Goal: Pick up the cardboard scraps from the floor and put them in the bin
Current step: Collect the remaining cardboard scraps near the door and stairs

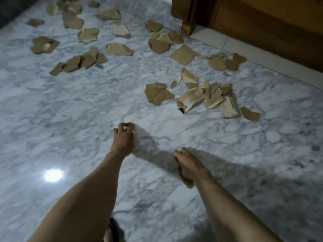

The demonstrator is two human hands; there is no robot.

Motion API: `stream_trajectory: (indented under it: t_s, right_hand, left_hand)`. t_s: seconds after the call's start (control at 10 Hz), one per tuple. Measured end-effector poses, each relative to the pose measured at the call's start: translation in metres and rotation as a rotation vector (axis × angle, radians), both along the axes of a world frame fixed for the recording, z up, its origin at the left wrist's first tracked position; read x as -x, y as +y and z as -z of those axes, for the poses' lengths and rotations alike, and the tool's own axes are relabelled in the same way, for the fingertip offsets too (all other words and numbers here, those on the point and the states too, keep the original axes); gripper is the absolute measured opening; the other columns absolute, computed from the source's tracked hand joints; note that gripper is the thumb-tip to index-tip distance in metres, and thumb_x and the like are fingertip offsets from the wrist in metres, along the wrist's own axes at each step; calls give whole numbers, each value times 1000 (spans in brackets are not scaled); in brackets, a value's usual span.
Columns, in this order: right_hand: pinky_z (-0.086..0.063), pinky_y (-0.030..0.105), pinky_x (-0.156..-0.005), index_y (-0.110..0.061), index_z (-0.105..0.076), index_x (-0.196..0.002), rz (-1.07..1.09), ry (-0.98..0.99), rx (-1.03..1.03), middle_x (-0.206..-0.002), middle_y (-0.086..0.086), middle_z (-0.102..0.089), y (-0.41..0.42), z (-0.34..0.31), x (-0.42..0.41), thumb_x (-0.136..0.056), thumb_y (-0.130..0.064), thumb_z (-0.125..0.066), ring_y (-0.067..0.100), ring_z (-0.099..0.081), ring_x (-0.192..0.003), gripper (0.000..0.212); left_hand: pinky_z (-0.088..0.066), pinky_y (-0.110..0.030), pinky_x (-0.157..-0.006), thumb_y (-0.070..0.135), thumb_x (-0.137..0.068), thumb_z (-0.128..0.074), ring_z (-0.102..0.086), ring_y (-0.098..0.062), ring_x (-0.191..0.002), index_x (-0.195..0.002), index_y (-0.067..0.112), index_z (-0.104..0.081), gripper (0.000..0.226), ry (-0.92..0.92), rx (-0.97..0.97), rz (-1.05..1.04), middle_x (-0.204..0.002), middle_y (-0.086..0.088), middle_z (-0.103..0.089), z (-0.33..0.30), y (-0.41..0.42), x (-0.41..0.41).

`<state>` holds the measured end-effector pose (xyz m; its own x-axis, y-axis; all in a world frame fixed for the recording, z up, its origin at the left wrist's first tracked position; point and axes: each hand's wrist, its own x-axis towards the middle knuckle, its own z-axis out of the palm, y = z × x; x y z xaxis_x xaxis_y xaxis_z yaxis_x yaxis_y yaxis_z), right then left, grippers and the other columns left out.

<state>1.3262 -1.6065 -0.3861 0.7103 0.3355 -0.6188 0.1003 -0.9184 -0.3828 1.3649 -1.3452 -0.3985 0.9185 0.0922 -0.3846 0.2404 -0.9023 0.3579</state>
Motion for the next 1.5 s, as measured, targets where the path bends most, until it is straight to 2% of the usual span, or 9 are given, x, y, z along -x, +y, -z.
stream_trajectory:
  t_s: [0.2,0.5,0.6,0.7,0.9,1.0,1.1,1.2,1.5]
  right_hand:
    - [-47,37,-74,-16,-57,-105,137,-26,-68,-90,5,-57,-19,0,-14,-89,-11,-57,22,-54,-82,17]
    - [-47,27,-67,-11,-68,-79,302,-37,-223,-83,10,-72,-20,27,-34,-74,-5,-69,18,-65,-80,7]
    - [-56,37,-68,-12,-61,-71,477,-2,-294,-75,4,-70,-17,24,-32,-68,-18,-64,20,-69,-75,7]
    - [-41,31,-62,-18,-46,-66,768,-97,-394,-66,-1,-51,-13,10,-42,-81,-9,-64,16,-51,-65,25]
    - [-36,30,-55,-9,-45,-82,1280,-126,-532,-65,5,-47,-51,-66,-91,-88,7,-44,18,-47,-58,18]
    - [-32,28,-51,-15,-45,-87,1370,-191,-478,-63,2,-44,-77,-87,-115,-93,-5,-40,18,-42,-54,13]
    - [-39,33,-66,-11,-49,-114,1330,-194,-390,-86,7,-52,-111,-73,-137,-92,-19,-43,21,-49,-78,25]
    - [-40,36,-79,0,-43,-131,1246,-159,-315,-107,13,-51,-139,-63,-146,-100,-12,-36,26,-51,-95,34]
    - [-30,45,-109,-15,-25,-151,880,-41,72,-145,14,-48,-185,-23,-204,-83,-65,-61,36,-44,-135,92]
  left_hand:
    - [-40,-38,-86,-1,-93,-44,-50,-36,-104,-114,1,-56,25,0,37,-60,-113,-19,-55,-2,-26,5]
    - [-41,-37,-75,22,-99,-41,-57,-40,-102,-104,5,-58,24,0,59,-159,-108,-19,-60,-1,-65,-20]
    - [-42,-36,-72,24,-98,-39,-60,-41,-95,-101,12,-58,23,49,112,-157,-103,-19,-66,-11,-78,-34]
    - [-43,-35,-74,20,-96,-39,-60,-40,-96,-92,16,-55,18,60,171,-119,-104,-18,-68,-23,-88,-49]
    - [-45,-41,-96,18,-103,-37,-59,-38,-117,-124,3,-56,32,137,295,-70,-122,-21,-63,-62,-118,-89]
    - [-53,-34,-84,16,-97,-55,-64,-37,-112,-106,6,-68,19,66,348,2,-88,-2,-64,-84,-140,-111]
    - [-57,-35,-83,36,-87,-72,-67,-36,-108,-111,3,-71,40,-36,157,264,-109,-16,-69,-59,-172,-140]
    - [-41,-45,-109,77,-83,-46,-48,-39,-133,-143,5,-47,94,210,141,92,-143,-23,-52,-39,-194,-147]
    - [-36,-52,-110,73,-86,-34,-44,-40,-131,-146,3,-33,93,71,-34,-93,-144,-21,-46,-2,-251,-181]
